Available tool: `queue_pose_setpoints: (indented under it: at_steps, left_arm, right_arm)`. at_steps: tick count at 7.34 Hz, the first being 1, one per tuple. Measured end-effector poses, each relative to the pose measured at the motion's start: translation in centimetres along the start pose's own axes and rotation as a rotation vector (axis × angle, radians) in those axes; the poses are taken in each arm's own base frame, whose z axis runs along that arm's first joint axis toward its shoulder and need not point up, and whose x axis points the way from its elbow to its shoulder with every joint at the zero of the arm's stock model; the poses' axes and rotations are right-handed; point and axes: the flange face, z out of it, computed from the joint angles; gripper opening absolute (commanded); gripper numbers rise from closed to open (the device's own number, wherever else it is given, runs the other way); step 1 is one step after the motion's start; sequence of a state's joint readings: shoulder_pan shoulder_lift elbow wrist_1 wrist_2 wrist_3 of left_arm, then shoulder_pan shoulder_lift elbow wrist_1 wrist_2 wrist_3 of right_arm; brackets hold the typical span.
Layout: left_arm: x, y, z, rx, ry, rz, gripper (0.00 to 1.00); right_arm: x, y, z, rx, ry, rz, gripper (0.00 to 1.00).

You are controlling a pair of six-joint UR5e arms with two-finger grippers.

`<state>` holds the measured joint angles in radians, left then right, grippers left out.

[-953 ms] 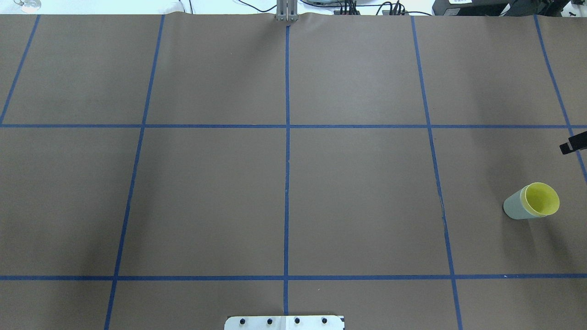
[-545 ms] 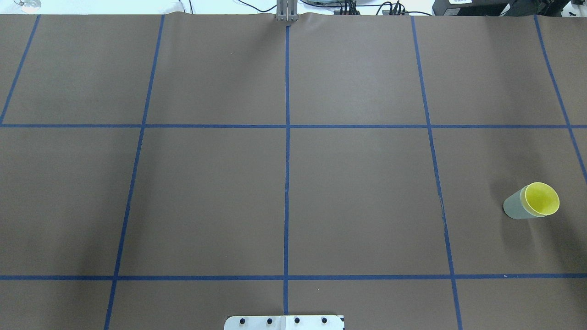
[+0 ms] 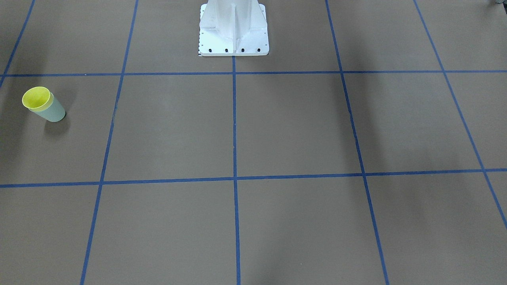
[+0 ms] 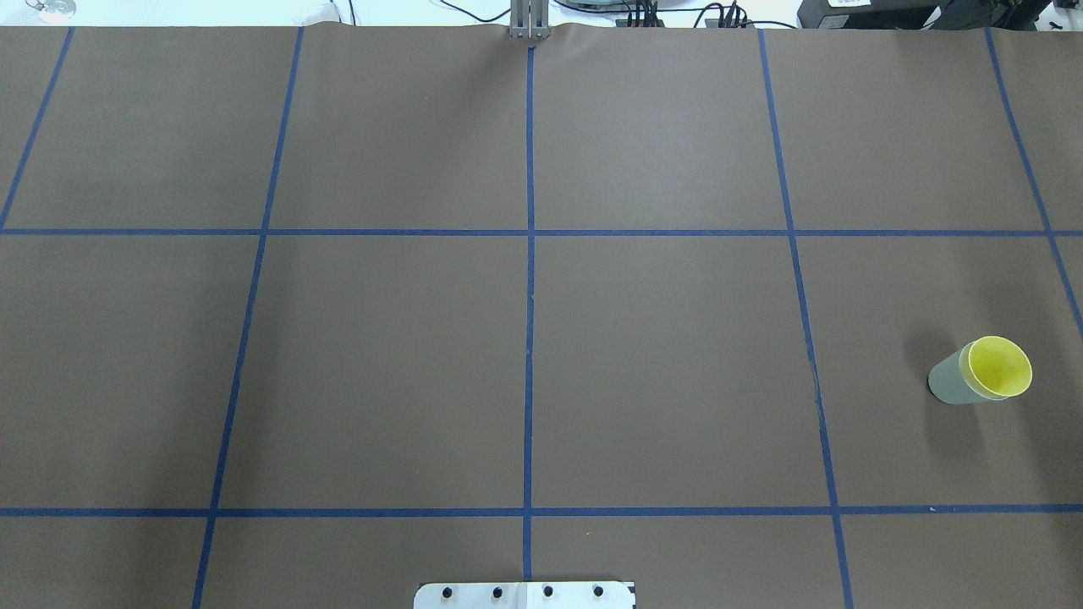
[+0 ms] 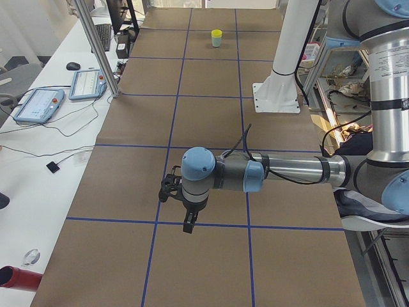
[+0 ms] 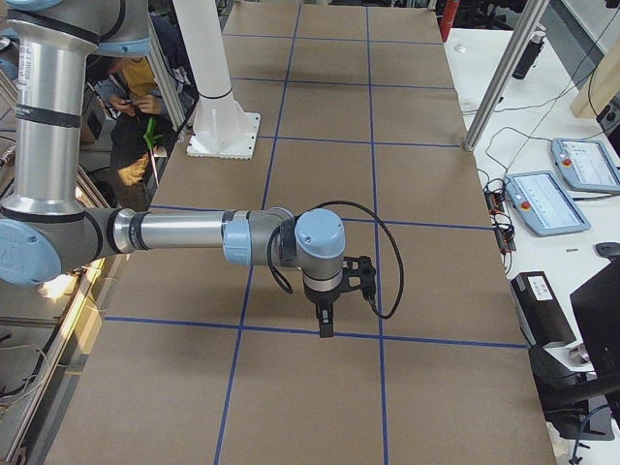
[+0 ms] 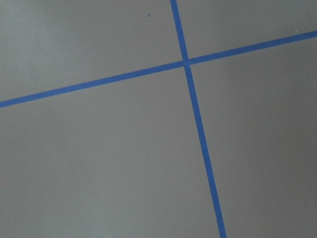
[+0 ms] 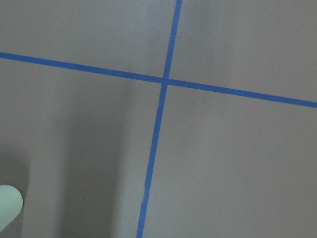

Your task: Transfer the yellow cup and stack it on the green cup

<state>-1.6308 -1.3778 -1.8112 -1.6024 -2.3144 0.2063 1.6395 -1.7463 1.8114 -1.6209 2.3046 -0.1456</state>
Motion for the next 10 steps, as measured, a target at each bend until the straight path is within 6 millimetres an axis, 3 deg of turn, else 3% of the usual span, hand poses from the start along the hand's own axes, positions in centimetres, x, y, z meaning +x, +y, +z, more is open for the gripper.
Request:
queue_pose_setpoints:
  at_steps: [10]
  left_arm:
    - [0.04, 1.05, 0.21, -0.007, 0.003, -0.006, 1.0]
  right_arm:
    - [0.81, 0.65, 0.74, -0.016, 0.0, 0.028, 1.0]
